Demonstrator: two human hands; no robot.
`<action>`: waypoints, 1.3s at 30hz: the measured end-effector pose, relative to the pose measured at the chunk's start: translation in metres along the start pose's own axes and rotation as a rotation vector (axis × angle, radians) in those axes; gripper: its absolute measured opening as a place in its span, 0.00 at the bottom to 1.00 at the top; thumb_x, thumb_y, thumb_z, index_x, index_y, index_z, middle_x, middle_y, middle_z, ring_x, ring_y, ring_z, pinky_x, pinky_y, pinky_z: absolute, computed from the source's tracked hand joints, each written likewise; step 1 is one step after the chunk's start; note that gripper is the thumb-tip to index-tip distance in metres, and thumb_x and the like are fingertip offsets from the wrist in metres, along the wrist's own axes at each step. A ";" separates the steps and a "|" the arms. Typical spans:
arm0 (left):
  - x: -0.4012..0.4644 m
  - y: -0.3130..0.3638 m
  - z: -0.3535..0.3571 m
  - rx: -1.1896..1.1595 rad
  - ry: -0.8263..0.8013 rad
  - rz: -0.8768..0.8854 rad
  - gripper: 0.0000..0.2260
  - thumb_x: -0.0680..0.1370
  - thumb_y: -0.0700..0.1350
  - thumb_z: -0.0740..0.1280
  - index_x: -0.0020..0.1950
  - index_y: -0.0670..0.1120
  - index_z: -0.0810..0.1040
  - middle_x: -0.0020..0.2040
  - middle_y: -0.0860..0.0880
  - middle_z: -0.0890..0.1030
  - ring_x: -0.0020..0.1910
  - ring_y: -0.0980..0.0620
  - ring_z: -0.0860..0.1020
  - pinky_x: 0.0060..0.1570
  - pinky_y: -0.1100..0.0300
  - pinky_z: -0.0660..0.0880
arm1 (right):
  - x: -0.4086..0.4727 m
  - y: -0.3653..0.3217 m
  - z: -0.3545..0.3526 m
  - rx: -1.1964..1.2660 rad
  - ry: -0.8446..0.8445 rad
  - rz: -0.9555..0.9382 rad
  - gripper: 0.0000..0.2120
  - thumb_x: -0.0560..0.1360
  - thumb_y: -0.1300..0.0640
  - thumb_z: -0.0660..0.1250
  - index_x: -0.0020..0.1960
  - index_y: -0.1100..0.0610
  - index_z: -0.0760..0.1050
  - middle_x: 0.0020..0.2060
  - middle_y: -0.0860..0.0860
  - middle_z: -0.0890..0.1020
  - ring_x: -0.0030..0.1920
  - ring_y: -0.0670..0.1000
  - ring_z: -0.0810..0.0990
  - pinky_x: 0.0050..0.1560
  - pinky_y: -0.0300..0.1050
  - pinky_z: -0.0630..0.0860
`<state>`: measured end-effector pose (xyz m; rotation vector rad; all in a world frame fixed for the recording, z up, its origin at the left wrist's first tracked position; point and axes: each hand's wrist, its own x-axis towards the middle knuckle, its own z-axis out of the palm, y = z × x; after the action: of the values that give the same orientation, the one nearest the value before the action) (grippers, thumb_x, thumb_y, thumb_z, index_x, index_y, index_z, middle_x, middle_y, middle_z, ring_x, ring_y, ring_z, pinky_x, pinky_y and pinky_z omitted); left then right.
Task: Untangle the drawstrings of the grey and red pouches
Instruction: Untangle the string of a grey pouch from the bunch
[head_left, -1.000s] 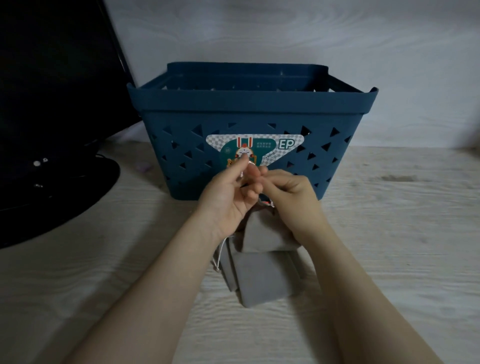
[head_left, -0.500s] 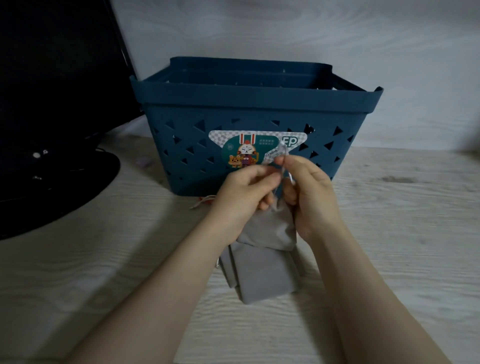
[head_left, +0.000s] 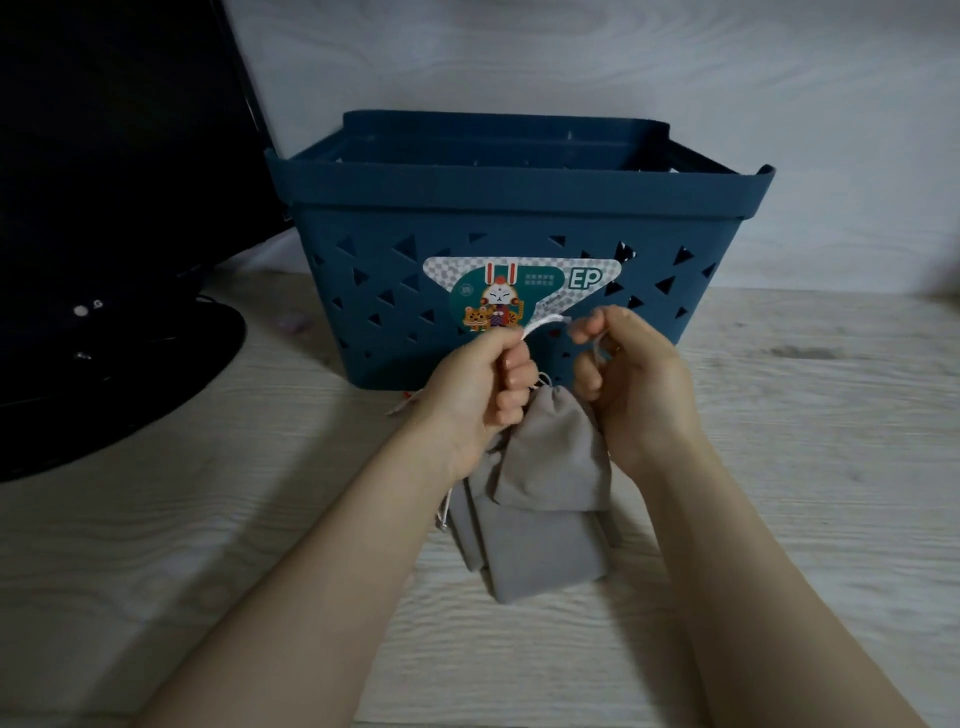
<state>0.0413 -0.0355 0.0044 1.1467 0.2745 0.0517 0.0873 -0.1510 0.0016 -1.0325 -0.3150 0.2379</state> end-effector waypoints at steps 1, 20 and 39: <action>0.000 -0.001 0.001 0.126 0.032 0.054 0.18 0.79 0.45 0.56 0.28 0.49 0.61 0.21 0.54 0.62 0.19 0.58 0.56 0.20 0.66 0.51 | 0.000 0.000 -0.002 0.012 -0.040 -0.030 0.15 0.79 0.61 0.55 0.35 0.57 0.71 0.30 0.48 0.75 0.26 0.46 0.67 0.28 0.36 0.66; 0.010 -0.016 -0.004 0.719 0.081 0.488 0.23 0.80 0.46 0.59 0.23 0.50 0.67 0.19 0.55 0.67 0.22 0.59 0.64 0.31 0.57 0.60 | 0.002 0.010 -0.013 -0.440 -0.222 -0.155 0.06 0.77 0.61 0.60 0.46 0.57 0.75 0.37 0.50 0.81 0.39 0.49 0.79 0.43 0.44 0.78; 0.006 -0.006 -0.008 0.384 0.035 0.295 0.13 0.80 0.41 0.61 0.34 0.44 0.70 0.23 0.55 0.65 0.20 0.61 0.60 0.20 0.70 0.55 | 0.004 0.012 -0.014 -0.572 -0.198 -0.196 0.21 0.77 0.48 0.52 0.38 0.61 0.74 0.41 0.61 0.79 0.44 0.56 0.77 0.49 0.44 0.72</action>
<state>0.0445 -0.0296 -0.0051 1.5629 0.1462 0.2895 0.0953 -0.1550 -0.0153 -1.5336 -0.6857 0.0696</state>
